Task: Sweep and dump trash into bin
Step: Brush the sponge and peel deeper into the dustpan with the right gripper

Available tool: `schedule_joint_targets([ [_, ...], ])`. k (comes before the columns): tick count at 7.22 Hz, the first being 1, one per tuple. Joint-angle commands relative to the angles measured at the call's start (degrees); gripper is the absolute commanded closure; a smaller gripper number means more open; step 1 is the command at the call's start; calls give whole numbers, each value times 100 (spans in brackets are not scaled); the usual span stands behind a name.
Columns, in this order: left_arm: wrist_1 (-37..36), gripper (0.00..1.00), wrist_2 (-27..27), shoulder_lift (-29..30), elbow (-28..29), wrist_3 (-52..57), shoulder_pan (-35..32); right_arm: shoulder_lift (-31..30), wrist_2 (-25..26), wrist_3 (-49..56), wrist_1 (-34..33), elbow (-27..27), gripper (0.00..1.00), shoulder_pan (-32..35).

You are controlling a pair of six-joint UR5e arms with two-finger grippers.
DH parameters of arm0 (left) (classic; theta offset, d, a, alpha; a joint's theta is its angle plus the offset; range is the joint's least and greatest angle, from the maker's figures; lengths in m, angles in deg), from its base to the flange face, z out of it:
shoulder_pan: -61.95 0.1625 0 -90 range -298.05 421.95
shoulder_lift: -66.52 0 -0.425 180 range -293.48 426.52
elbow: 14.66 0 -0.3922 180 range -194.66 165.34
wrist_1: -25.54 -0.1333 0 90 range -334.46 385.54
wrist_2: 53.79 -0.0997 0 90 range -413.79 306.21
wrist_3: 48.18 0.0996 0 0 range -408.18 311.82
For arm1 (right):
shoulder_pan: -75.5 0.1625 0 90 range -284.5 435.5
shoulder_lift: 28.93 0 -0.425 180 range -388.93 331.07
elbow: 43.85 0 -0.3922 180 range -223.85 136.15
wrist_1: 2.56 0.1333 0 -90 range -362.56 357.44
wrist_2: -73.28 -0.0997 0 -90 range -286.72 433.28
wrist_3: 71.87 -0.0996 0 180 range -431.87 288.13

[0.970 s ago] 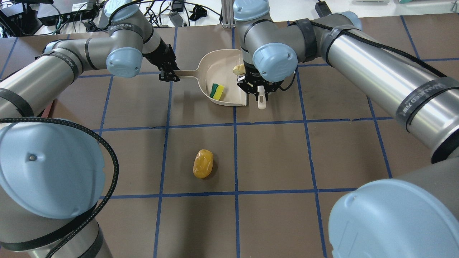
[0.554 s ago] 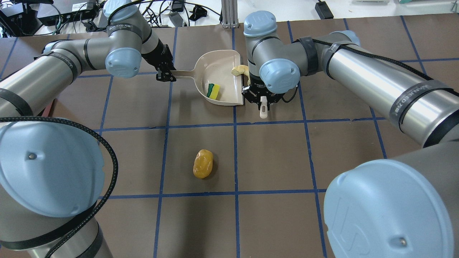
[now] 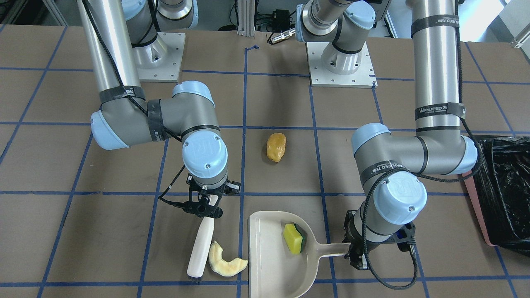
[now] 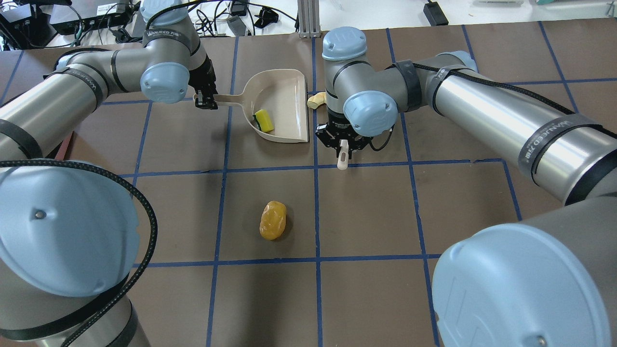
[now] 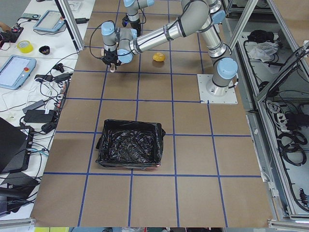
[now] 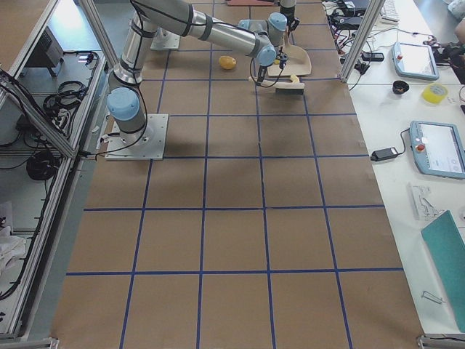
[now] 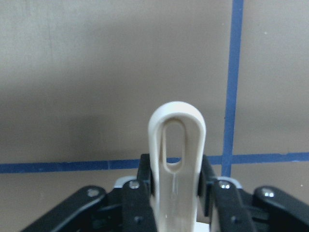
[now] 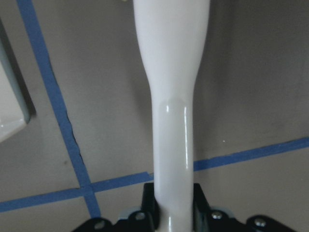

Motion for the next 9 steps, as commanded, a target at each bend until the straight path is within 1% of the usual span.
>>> schedule_joint_targets([
  [1, 406, 100, -278, -211, 35, -139, -80, -8, -40, -264, -1, 46, 100, 189],
  [2, 443, 100, -452, -256, 35, -192, -184, -17, -188, -412, -1, 64, 100, 250],
  [3, 626, 100, -672, -300, 44, -367, -316, -8, -276, -684, -97, 73, 100, 390],
  [4, 663, 100, -944, -257, 44, -638, -369, -8, -286, -817, -159, 73, 100, 548],
  [5, 646, 100, -1294, -169, 53, -789, -370, -8, -312, -862, -168, 99, 100, 584],
  [6, 559, 100, -1437, -151, 70, -912, -370, -8, -426, -906, -168, 143, 100, 593],
  [9, 462, 100, -1360, -116, 71, -1001, -624, 9, -541, -1125, -177, 266, 100, 760],
])
